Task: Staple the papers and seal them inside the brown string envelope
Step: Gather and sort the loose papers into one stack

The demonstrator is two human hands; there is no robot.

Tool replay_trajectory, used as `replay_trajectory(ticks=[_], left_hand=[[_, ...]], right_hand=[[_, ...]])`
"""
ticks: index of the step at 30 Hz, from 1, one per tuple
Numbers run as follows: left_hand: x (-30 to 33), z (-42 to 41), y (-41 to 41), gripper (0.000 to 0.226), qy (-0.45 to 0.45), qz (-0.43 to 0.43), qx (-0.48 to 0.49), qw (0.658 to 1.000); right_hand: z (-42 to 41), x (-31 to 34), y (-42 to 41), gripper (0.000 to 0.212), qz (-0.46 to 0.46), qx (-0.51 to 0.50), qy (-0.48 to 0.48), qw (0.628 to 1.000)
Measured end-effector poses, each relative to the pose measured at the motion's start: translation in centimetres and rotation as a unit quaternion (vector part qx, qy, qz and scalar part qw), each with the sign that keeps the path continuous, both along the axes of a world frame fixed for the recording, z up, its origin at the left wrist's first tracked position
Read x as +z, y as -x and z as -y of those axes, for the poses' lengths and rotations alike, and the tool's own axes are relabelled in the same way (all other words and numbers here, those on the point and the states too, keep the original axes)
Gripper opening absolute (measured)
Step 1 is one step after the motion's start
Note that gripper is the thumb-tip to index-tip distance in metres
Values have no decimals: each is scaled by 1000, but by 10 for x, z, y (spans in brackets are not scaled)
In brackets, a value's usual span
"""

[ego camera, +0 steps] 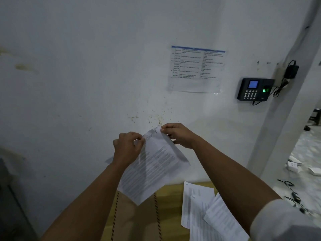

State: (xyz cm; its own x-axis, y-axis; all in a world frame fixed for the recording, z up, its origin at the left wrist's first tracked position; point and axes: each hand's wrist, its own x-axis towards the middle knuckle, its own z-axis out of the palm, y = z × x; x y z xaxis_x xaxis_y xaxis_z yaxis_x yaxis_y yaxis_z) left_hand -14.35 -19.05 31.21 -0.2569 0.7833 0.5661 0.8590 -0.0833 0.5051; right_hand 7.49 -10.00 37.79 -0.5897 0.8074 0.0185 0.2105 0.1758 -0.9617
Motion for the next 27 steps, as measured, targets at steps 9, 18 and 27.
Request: replay_trajectory(ticks=[9, 18, 27], left_hand=[[0, -3, -10, 23, 32, 100, -15, 994], [-19, -2, -24, 25, 41, 184, -118, 975], [-68, -25, -54, 40, 68, 88, -150, 982]], right_hand=[[1, -19, -1, 18, -8, -44, -124, 991], [-14, -40, -17, 34, -28, -97, -82, 992], [-17, -85, -60, 27, -41, -140, 13, 989]])
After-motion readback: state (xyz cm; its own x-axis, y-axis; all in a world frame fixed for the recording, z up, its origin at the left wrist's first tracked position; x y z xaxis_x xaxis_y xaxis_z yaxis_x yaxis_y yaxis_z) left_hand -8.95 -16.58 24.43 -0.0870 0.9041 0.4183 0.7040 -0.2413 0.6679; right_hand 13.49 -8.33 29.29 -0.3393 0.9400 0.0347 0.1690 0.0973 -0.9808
